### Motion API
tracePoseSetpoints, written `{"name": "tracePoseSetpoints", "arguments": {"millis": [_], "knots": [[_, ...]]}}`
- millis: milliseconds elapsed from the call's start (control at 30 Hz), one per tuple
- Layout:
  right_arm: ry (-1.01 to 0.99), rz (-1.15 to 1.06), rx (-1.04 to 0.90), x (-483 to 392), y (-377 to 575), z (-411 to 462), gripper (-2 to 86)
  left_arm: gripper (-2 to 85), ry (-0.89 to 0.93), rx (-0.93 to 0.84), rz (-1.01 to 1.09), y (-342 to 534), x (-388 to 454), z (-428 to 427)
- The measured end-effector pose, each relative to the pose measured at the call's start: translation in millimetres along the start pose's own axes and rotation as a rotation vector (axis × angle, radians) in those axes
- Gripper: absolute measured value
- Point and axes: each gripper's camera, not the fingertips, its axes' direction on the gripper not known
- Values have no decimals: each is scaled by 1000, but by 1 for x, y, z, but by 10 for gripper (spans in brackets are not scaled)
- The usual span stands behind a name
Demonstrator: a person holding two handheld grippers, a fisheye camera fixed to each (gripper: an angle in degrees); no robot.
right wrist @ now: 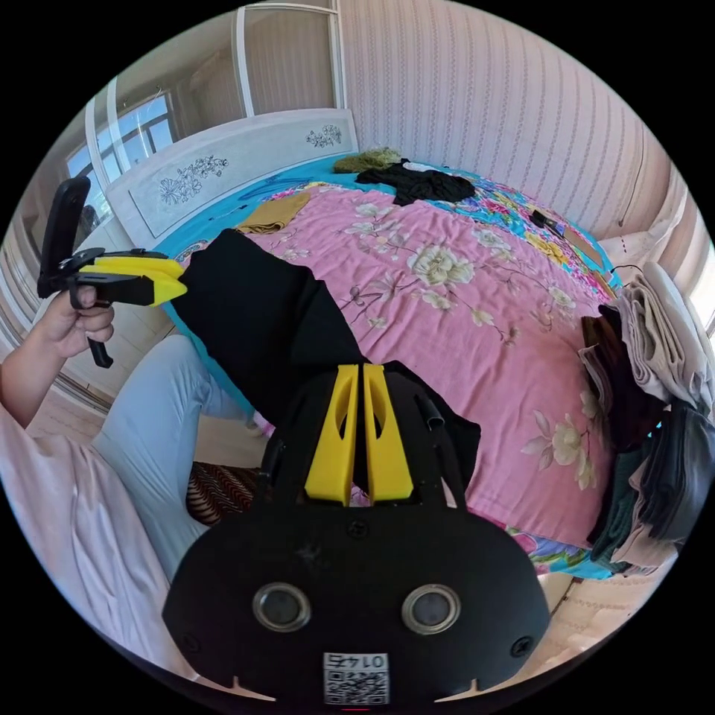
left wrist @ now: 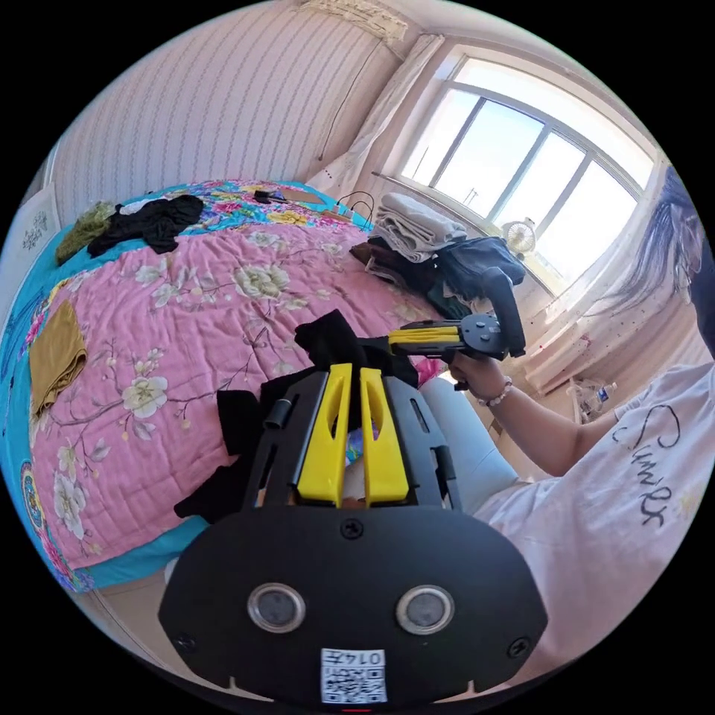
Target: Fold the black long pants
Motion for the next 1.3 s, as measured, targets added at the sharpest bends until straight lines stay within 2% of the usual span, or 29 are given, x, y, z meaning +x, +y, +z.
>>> {"name": "tracePoseSetpoints", "arguments": {"millis": [267, 333, 400, 500, 600, 667, 733, 833, 900, 967, 1033, 1100, 1167, 1233, 1300], "knots": [[-83, 248, 239, 74, 10, -76, 1, -8, 116, 74, 272, -53, 71, -28], [-70, 274, 300, 90, 8, -101, 0, -9, 143, 125, 315, -72, 84, -38], [-58, 289, 359, 110, 1, -131, 0, -9, 244, 222, 338, -111, 102, -60], [45, 295, 506, 143, -25, -215, 0, -10, 346, 371, 419, -165, 142, -112], [163, 223, 668, 153, -76, -331, 0, -10, 363, 571, 542, -196, 178, -198], [155, 64, 742, 131, -142, -414, 0, -10, 368, 727, 565, -200, 180, -260], [193, -43, 780, 99, -196, -459, 0, -10, 355, 864, 547, -196, 168, -319], [144, -213, 779, 42, -280, -486, 0, -10, 194, 1033, 528, -151, 126, -413], [52, -306, 721, 12, -328, -466, 0, -10, 40, 1053, 498, -112, 95, -439], [-22, -383, 600, -23, -382, -400, 1, -10, -102, 1017, 413, -69, 53, -448], [-82, -421, 484, -46, -410, -326, 0, -10, -300, 892, 229, -4, -13, -438], [-156, -433, 362, -63, -423, -240, 0, -10, -409, 746, 65, 47, -68, -414], [-289, -403, 177, -76, -420, -118, 0, -10, -420, 598, -129, 99, -121, -382], [-328, -368, 47, -83, -407, -37, 0, -10, -365, 482, -352, 164, -173, -342], [-355, -345, -69, -89, -395, 23, 0, -10, -332, 433, -453, 198, -195, -319]]}}
